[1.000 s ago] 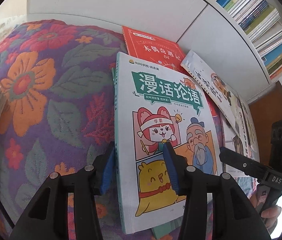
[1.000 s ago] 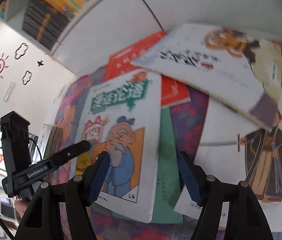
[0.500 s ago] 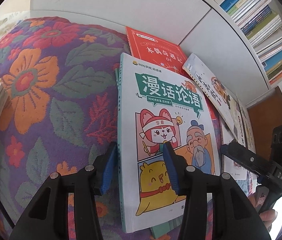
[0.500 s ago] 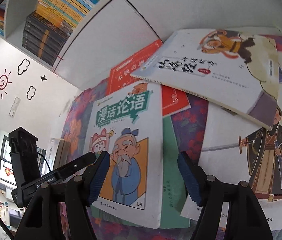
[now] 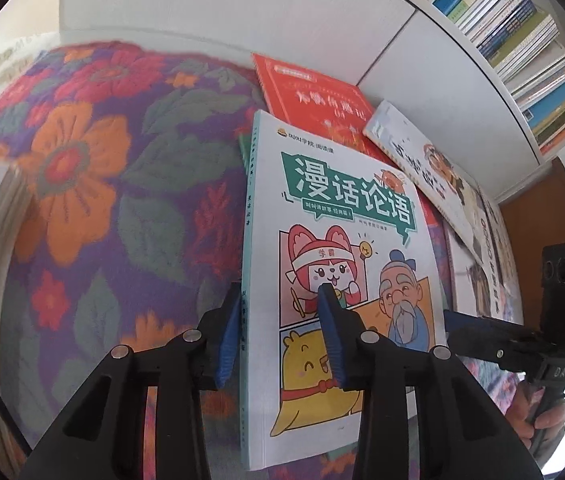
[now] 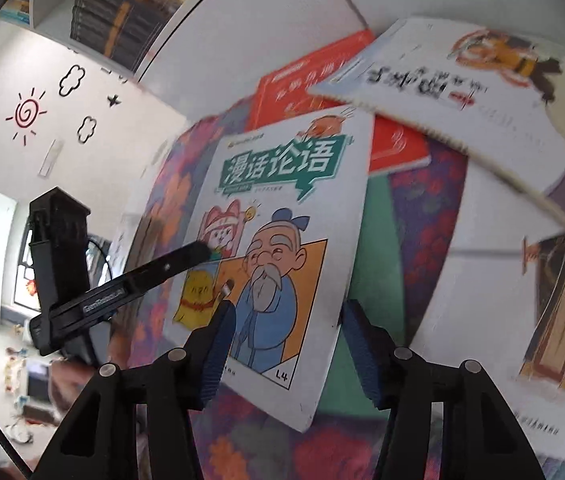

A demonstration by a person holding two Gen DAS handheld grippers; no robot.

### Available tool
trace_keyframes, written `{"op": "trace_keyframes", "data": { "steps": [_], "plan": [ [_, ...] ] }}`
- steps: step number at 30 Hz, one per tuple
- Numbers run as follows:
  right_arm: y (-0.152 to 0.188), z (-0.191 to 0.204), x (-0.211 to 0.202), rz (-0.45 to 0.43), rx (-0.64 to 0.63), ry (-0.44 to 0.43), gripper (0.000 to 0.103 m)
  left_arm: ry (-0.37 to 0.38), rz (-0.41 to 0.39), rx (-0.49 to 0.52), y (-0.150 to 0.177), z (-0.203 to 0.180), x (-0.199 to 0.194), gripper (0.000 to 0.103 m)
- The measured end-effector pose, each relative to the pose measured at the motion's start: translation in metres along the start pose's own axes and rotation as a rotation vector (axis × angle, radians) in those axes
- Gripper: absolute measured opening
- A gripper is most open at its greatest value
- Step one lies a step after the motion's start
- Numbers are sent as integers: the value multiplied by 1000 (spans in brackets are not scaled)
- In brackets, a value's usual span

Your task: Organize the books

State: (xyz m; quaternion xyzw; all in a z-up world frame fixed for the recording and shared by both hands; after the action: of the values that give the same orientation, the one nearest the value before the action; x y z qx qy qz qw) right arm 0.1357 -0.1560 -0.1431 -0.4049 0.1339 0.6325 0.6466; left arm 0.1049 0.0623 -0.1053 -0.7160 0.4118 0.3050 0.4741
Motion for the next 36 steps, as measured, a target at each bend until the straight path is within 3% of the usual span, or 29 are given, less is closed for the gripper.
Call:
{"op": "trace_keyframes", "data": {
  "steps": [5, 9, 12, 16, 17, 18, 20, 25, 31, 36],
  "plan": [
    [36, 5, -9, 24, 9, -1, 55, 0, 51, 77, 33, -15, -11, 34],
    [77, 2, -24, 70, 25, 37, 55, 92, 116, 122, 64, -31, -16, 32],
    [99, -10, -30, 92, 65, -24, 52, 147, 121, 112, 75, -29, -17, 32],
    [101, -31, -31, 37, 135, -188, 45, 188, 123, 94, 74, -23, -16, 32],
    [98, -36, -30, 29, 152, -206, 35, 193, 115, 100, 74, -22, -16, 32],
    [97, -40, -27, 23, 160, -206, 26, 194, 103, 108, 75, -23, -17, 32],
    [93, -41, -23, 15, 161, -205, 21, 189, 91, 120, 75, -24, -16, 32],
    [88, -38, -19, -5, 154, -204, 21, 202, 78, 99, 72, -23, -13, 30],
    [96, -32, -28, -56, 162, -115, 19, 109, 69, 143, 73, -31, -18, 30],
    [97, 1, -34, -66, 56, 14, 19, -36, 27, 304, 77, -46, -34, 29]
  ]
}}
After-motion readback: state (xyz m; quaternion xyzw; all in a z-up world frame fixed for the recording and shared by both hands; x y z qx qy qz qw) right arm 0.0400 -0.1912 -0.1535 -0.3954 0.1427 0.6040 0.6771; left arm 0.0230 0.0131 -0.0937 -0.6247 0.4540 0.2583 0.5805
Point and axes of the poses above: each gripper's, at about its wrist camera, not at the fingertips, and x roughly the way its jaws point, z to its left, y to its underside, the point moved 5 cm from there along x, roughly the way its jaws point, and after that the axes turned 3 degrees about x, right-handed, at the moved point
